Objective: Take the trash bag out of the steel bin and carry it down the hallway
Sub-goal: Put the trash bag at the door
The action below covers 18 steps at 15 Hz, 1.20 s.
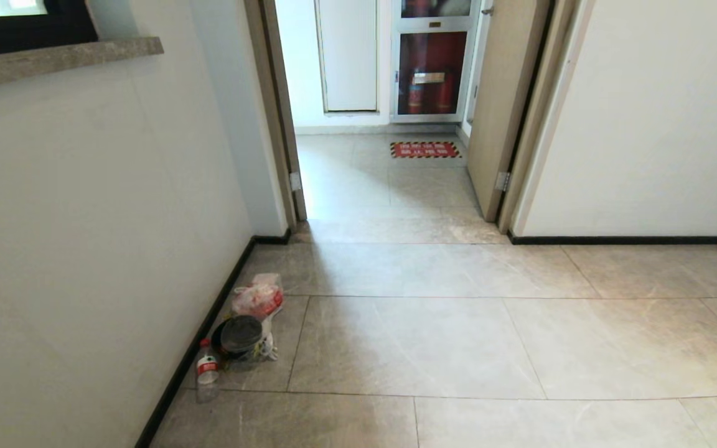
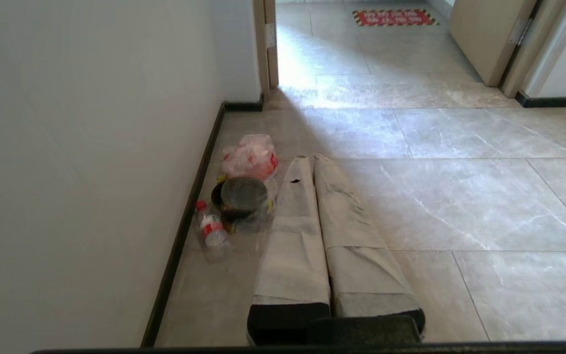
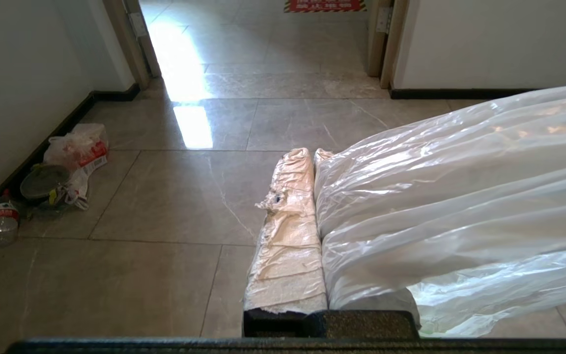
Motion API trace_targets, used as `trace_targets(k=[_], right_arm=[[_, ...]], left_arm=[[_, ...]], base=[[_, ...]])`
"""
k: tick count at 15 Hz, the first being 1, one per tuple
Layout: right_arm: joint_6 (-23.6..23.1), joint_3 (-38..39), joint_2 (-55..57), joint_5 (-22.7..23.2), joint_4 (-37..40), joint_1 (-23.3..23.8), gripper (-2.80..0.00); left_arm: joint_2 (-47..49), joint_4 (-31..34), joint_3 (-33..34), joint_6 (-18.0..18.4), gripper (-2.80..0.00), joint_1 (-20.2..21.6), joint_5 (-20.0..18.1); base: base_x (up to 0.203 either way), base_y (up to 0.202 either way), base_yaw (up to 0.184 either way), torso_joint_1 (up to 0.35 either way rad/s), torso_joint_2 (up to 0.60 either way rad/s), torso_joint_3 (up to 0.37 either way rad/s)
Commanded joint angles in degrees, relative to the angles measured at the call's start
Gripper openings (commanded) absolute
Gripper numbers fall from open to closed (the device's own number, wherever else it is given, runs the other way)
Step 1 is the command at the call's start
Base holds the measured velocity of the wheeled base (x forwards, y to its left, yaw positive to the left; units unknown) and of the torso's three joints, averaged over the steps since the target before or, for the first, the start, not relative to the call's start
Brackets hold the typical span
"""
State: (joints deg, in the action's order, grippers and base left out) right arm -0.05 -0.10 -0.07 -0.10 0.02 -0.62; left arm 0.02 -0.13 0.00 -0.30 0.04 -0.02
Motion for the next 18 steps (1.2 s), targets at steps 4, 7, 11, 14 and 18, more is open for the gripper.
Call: trace_targets(k=[4, 7, 11, 14, 18], right_arm=[[0.0, 0.0, -2.2, 0.0, 0.0, 0.0, -2.8], [0.0, 0.0, -2.2, 0.0, 0.0, 0.0, -2.8], [0.0, 0.0, -2.2, 0.0, 0.0, 0.0, -2.8], [0.0, 0.0, -2.2, 0.0, 0.0, 0.0, -2.8], [0.0, 0.0, -2.2, 0.0, 0.0, 0.0, -2.8]], left_arm=[[0.1, 0.1, 0.0, 0.0, -2.8, 0.0, 0.0], [0.1, 0.0, 0.0, 0.0, -2.8, 0.0, 0.0], [0.1, 0.0, 0.0, 0.0, -2.8, 0.0, 0.0], [0.1, 0.0, 0.0, 0.0, -2.8, 0.0, 0.0], [0.1, 0.0, 0.0, 0.0, -2.8, 0.0, 0.0]], base=[[0.192, 0.0, -0.001, 0.001, 0.0, 0.002], [0.198, 0.0, 0.002, 0.004, 0.0, 0.0], [0.194, 0.0, 0.001, 0.002, 0.0, 0.003], [0.192, 0.0, 0.0, 0.006, 0.0, 0.0], [0.191, 0.0, 0.002, 0.005, 0.0, 0.001]])
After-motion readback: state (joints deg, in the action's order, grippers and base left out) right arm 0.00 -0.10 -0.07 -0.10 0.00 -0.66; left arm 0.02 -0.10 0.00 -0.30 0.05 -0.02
